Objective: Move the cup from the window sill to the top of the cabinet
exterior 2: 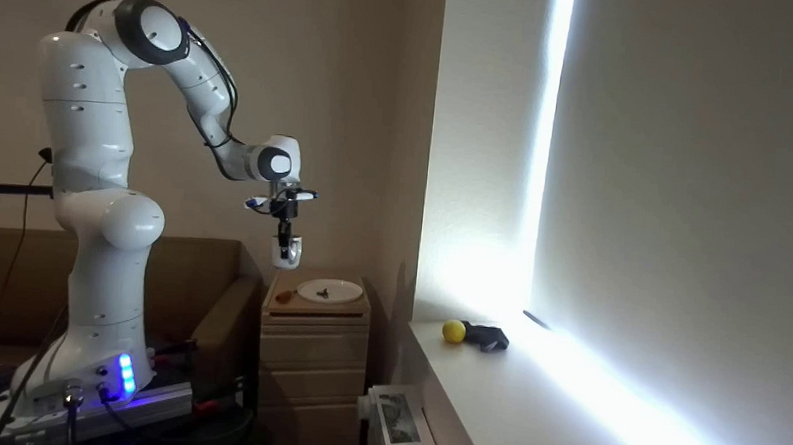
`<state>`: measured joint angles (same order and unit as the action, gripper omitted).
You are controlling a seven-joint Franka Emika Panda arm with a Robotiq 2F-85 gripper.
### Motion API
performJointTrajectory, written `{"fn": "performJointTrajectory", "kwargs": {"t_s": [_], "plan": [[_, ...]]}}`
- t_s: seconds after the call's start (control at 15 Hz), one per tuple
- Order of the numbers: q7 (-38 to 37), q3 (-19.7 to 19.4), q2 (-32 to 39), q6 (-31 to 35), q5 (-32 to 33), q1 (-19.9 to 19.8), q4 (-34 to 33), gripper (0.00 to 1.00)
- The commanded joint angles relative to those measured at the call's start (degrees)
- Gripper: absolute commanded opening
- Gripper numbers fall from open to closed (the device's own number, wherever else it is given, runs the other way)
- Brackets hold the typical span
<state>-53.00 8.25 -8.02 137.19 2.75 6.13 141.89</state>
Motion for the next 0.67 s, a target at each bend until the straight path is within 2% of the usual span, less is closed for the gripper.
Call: {"fn": "performJointTrajectory", "kwargs": {"t_s": [0.0,0.2,0.27,0.4,0.6], "plan": [[0.03,2.04,-0.84,-0.23,-0.48,0.93,-0.22,0.05],[0.41,3.48,-2.52,-0.42,-1.06,2.24,-0.16,0.05],[0.73,3.26,-2.54,-0.43,-1.06,2.09,-0.16,0.01],[0.46,3.66,0.78,1.12,-1.93,2.5,-1.31,0.01],[-1.36,6.59,7.48,3.08,-5.41,5.57,-6.78,0.01]]}}
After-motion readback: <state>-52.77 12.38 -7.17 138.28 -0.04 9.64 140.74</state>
